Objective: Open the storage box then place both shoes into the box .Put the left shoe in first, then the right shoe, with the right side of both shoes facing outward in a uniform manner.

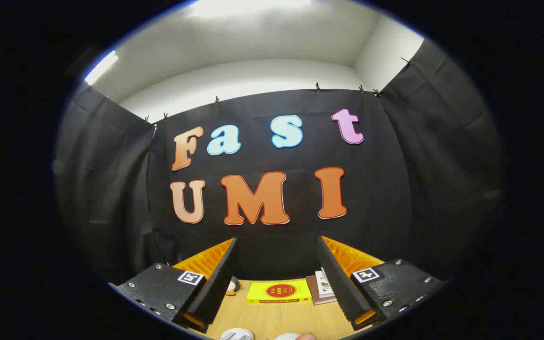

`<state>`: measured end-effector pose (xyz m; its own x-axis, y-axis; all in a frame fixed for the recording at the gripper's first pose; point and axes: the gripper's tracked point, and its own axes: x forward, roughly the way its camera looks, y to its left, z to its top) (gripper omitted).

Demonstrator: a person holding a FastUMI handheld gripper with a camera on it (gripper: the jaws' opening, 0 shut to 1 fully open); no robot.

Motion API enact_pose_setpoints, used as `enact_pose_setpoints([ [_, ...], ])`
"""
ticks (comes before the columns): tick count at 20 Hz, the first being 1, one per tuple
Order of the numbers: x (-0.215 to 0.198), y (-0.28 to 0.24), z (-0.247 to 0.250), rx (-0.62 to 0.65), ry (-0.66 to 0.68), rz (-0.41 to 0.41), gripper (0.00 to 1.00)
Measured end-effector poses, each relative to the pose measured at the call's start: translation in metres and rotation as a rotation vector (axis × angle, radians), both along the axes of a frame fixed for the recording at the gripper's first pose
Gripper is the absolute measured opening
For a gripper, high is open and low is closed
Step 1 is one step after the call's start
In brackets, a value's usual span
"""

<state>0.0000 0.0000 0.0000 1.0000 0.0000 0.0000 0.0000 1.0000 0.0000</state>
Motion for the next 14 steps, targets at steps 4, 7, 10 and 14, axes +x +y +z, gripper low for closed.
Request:
enact_pose_setpoints([
  [4, 0.003, 0.004, 0.009, 0.002, -0.016, 0.001, 0.98],
  [7, 0.005, 0.010, 0.011, -0.018, -0.016, 0.015, 0.98],
  [10, 0.005, 0.018, 0.013, -0.028, -0.007, 0.035, 0.98],
  [14, 0.007, 0.033, 0.015, -0.021, -0.007, 0.087, 0.99],
])
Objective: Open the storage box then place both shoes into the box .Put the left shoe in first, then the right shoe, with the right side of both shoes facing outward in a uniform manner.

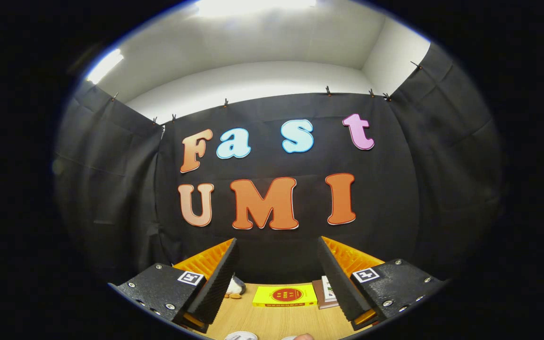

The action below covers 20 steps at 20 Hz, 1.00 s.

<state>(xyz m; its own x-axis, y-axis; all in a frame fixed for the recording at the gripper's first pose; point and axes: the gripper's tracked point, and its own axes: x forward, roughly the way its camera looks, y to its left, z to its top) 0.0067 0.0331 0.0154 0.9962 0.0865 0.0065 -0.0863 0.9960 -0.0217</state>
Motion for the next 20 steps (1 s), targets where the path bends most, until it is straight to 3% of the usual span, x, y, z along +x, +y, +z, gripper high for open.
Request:
enact_pose_setpoints([
  [8, 0.000, 0.047, -0.039, 0.016, 0.104, 0.124, 0.98],
  [16, -0.018, 0.117, -0.143, 0.073, 0.442, 0.299, 0.99],
  [20, -0.035, 0.159, -0.185, 0.185, 0.634, 0.400, 0.97],
])
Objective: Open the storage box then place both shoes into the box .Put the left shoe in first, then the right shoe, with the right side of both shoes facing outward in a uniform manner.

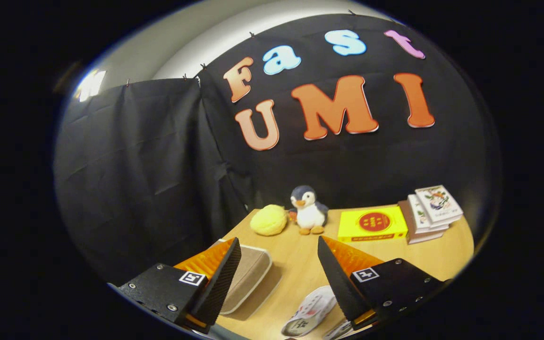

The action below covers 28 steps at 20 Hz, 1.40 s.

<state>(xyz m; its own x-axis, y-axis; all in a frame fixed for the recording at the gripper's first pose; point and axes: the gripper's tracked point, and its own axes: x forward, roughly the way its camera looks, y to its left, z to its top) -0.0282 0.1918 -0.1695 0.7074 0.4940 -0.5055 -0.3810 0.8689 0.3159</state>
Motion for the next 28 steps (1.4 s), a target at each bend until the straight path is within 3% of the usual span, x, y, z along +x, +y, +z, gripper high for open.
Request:
enact_pose_setpoints([
  [12, -0.043, 0.066, -0.101, 0.155, 0.481, 0.106, 0.96],
  [22, -0.079, 0.095, -0.185, 0.146, 0.709, 0.177, 0.96],
  [28, -0.087, 0.113, -0.194, 0.274, 0.785, 0.207, 0.96],
])
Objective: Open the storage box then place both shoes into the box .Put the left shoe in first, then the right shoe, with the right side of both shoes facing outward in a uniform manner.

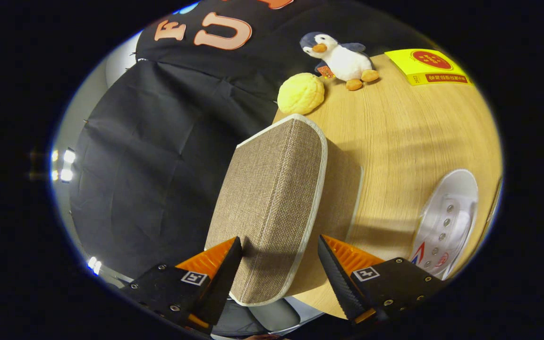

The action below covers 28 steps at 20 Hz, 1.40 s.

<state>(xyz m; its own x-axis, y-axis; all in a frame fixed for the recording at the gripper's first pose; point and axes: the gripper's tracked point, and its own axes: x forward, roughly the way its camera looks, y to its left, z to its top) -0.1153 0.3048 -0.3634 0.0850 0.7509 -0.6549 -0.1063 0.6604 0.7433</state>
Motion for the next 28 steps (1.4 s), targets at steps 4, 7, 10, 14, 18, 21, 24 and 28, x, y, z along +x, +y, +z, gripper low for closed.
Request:
enact_pose_setpoints([
  [4, -0.001, 0.006, 0.010, 0.059, 0.068, -0.048, 0.96],
  [7, -0.001, -0.001, 0.017, 0.063, 0.078, -0.066, 0.89],
  [10, 0.002, -0.006, 0.037, 0.109, 0.087, -0.110, 0.83],
  [14, 0.011, 0.002, 0.074, 0.218, 0.077, -0.169, 0.71],
  [18, 0.009, 0.023, 0.091, 0.239, 0.049, -0.151, 0.49],
  [21, 0.009, 0.050, 0.122, 0.278, 0.010, -0.123, 0.43],
  [24, 0.017, 0.082, 0.147, 0.285, -0.059, -0.100, 0.34],
  [28, 0.019, 0.128, 0.161, 0.280, -0.121, -0.056, 0.27],
])
